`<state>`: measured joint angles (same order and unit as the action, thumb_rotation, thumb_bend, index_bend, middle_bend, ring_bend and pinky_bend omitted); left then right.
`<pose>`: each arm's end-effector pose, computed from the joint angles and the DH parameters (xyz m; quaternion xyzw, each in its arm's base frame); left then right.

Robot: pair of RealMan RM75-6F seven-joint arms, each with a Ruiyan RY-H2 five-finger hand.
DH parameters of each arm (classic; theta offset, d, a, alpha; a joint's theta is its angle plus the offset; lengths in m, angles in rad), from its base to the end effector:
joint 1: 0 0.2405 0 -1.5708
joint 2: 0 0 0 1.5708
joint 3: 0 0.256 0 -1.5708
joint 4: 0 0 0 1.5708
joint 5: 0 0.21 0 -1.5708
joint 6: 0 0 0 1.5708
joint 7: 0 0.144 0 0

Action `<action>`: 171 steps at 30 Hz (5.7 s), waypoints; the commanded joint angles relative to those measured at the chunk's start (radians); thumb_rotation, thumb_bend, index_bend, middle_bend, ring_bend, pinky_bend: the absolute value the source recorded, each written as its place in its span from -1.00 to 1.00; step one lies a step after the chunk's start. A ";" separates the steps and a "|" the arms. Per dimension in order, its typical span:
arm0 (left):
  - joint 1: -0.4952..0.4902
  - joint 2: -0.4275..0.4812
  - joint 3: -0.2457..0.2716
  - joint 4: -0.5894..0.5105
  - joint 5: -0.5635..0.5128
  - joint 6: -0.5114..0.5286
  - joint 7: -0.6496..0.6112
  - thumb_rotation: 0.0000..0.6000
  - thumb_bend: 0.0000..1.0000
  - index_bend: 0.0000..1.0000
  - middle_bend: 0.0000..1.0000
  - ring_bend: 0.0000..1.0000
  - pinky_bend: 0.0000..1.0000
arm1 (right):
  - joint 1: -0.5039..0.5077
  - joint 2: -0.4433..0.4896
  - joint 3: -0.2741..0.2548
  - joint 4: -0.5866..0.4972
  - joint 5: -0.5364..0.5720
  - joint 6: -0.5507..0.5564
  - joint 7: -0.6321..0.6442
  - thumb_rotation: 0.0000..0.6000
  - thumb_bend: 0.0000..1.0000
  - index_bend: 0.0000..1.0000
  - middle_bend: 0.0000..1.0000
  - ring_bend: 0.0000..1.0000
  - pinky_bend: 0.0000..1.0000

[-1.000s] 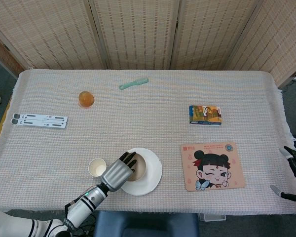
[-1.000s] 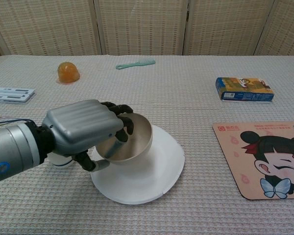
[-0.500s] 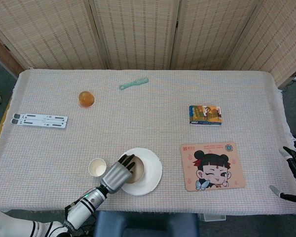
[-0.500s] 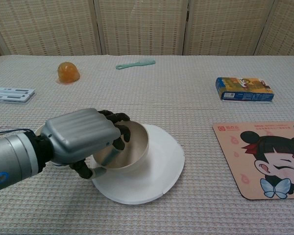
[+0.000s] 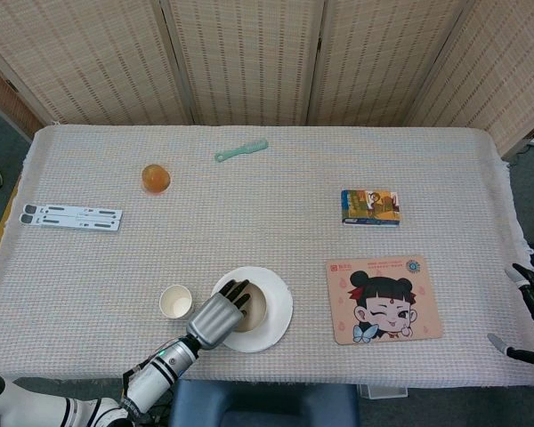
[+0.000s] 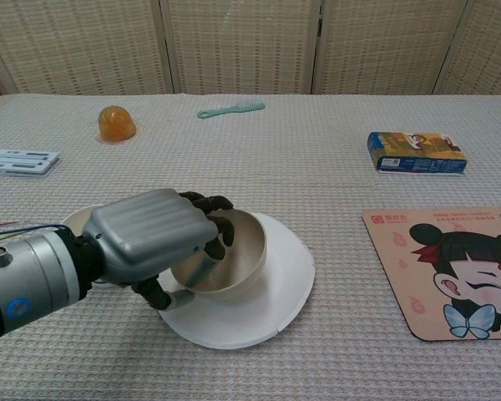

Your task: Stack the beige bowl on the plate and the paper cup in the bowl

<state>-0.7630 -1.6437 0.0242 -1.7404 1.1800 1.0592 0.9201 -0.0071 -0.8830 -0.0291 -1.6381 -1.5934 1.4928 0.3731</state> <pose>-0.0938 0.2408 -0.0646 -0.8694 -0.1771 -0.3017 0.3490 -0.3273 -0.1347 0.2180 0.5732 -0.4699 0.3976 0.5408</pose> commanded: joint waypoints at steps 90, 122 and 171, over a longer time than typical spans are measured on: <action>-0.028 0.470 -0.020 -0.368 -0.395 0.059 -0.065 1.00 -0.57 -0.46 -0.69 -1.00 -0.66 | 0.030 -0.013 0.013 -0.039 0.064 -0.078 -0.096 1.00 -0.62 -1.00 -1.00 -1.00 -1.00; -0.057 0.413 0.011 -0.255 -0.356 -0.029 -0.172 1.00 -0.58 -0.23 -0.69 -1.00 -0.66 | 0.027 -0.012 0.013 -0.033 0.059 -0.070 -0.084 1.00 -0.62 -1.00 -1.00 -1.00 -1.00; -0.309 0.440 -0.141 -0.425 -0.655 -0.009 -0.147 1.00 -0.58 -0.01 -0.69 -1.00 -0.66 | 0.049 0.006 0.007 0.010 0.046 -0.107 0.032 1.00 -0.62 -1.00 -1.00 -1.00 -1.00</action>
<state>-1.0635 -1.1974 -0.1128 -2.1714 0.5322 1.0516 0.7710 0.0417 -0.8771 -0.0212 -1.6287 -1.5462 1.3866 0.4044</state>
